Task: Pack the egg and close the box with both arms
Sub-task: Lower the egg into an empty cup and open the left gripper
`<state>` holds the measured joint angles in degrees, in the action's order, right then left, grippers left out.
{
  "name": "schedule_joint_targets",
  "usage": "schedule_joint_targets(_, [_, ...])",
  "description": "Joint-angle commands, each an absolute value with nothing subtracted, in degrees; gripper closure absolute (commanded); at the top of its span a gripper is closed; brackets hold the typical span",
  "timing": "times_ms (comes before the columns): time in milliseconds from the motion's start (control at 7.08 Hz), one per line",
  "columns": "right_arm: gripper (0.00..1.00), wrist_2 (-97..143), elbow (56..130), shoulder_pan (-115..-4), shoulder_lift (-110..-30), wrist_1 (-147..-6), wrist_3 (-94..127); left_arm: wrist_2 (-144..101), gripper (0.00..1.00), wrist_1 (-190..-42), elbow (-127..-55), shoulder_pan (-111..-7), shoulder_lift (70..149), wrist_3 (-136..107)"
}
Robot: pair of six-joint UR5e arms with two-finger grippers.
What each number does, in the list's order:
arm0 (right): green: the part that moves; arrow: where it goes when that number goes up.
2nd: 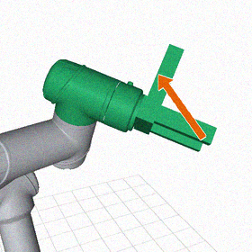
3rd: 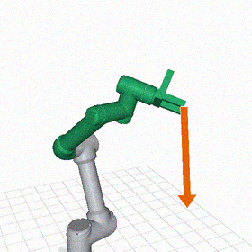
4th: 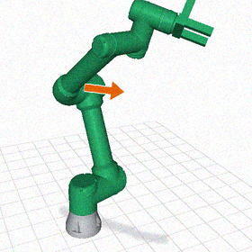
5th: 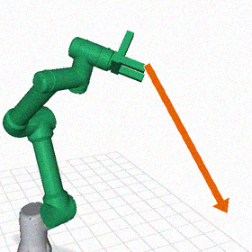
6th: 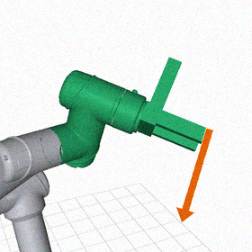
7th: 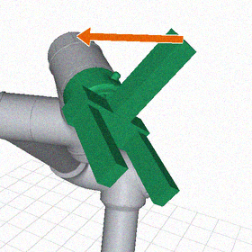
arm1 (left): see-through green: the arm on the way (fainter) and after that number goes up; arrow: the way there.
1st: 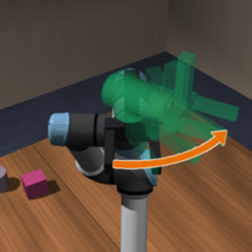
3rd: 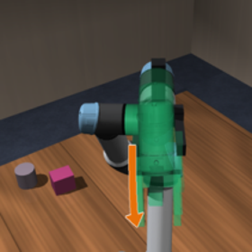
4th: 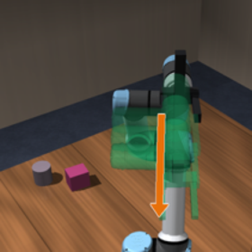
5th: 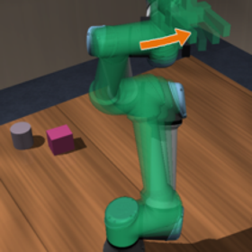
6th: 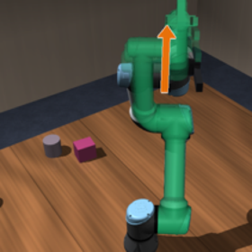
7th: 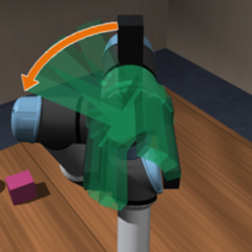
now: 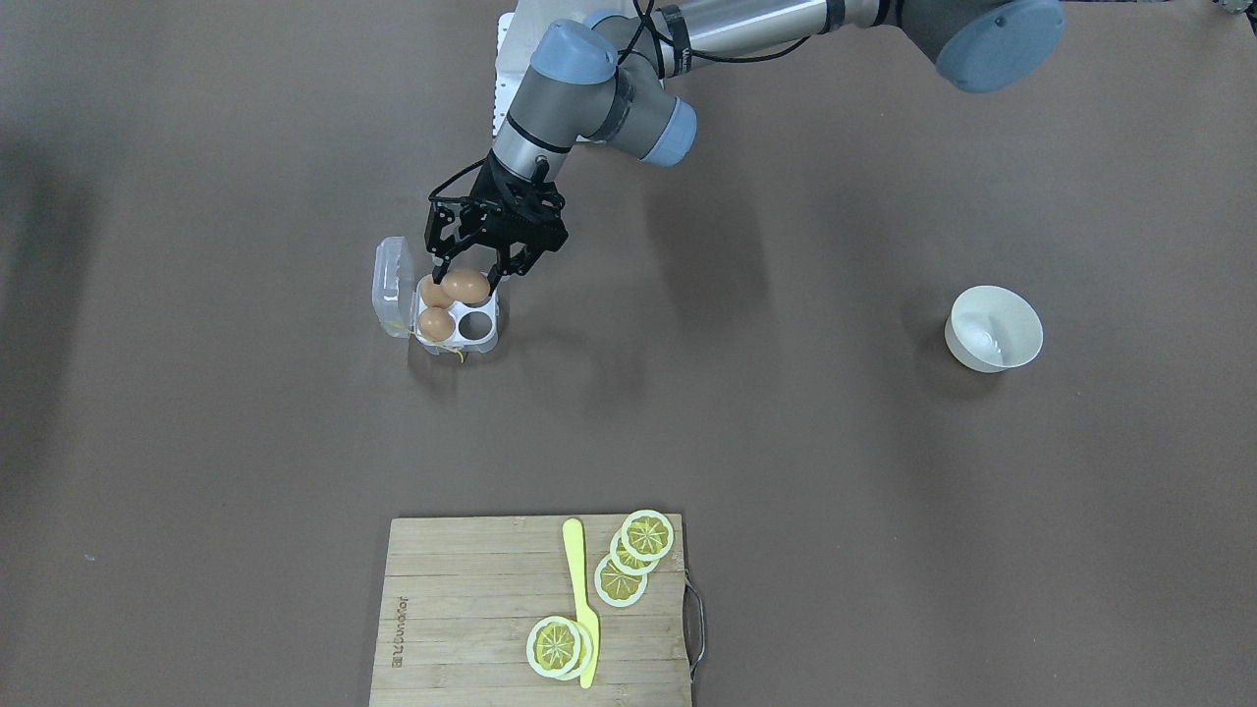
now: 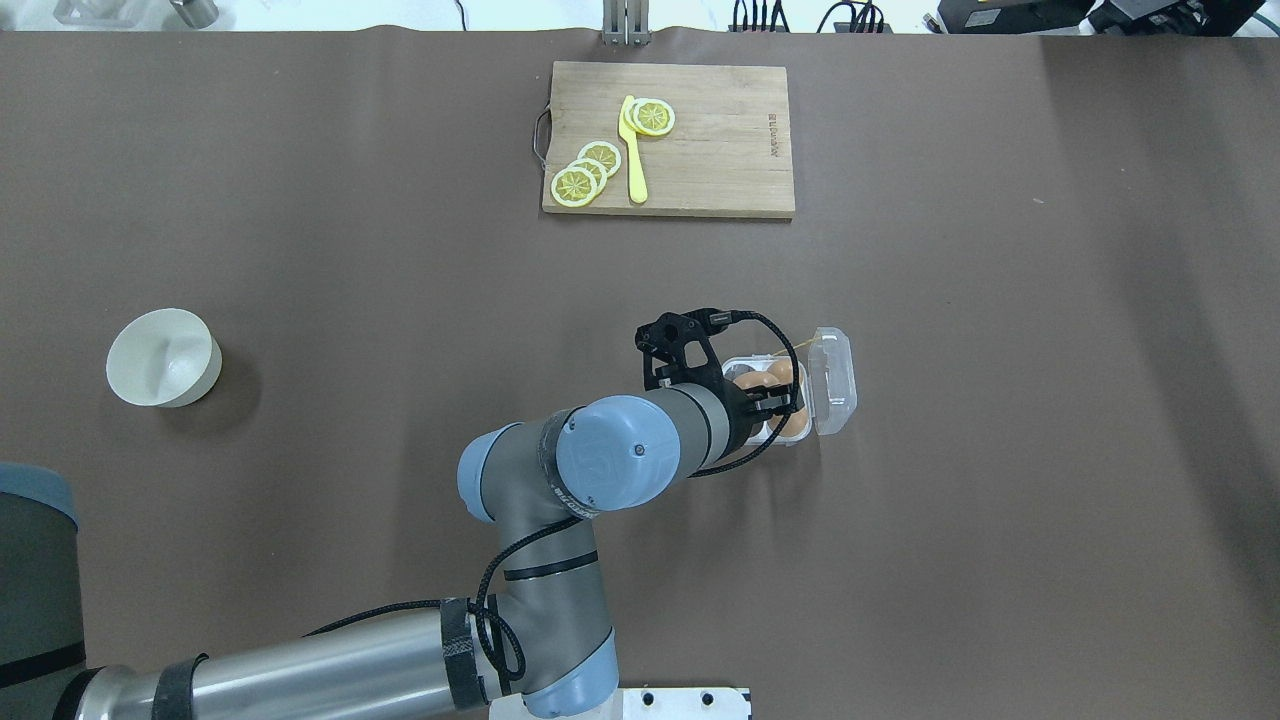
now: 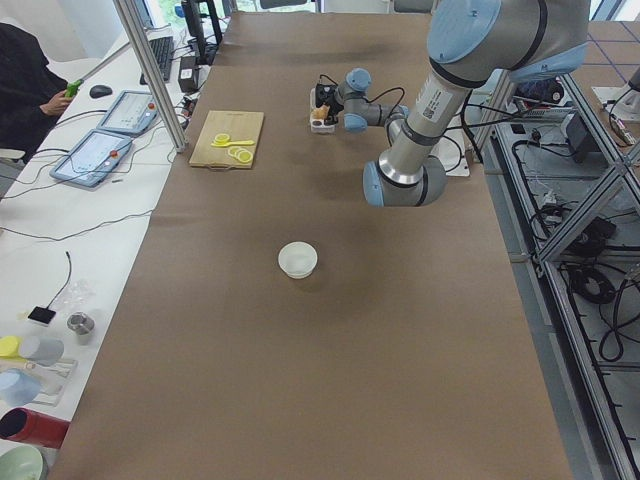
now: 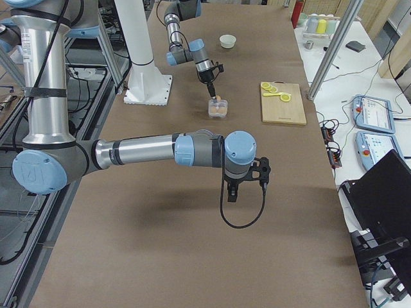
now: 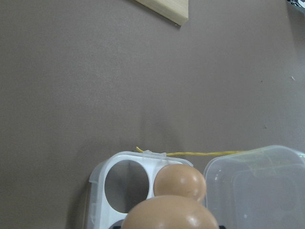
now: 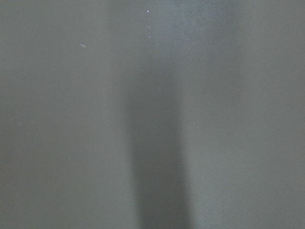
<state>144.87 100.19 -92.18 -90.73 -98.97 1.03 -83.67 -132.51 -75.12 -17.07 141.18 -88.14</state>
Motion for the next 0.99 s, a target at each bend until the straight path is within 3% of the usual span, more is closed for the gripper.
schedule_joint_targets(0, [0.00,144.93,100.20,-92.20,-90.79,-98.96,1.05,-83.67,0.02,-132.63,-75.41,-17.05,141.07,-88.42])
schedule_joint_targets(847, [0.00,145.46,101.42,-91.94,-89.91,-98.53,2.90,-90.75,0.02,-131.14,-81.47,-23.00,137.13,-87.80])
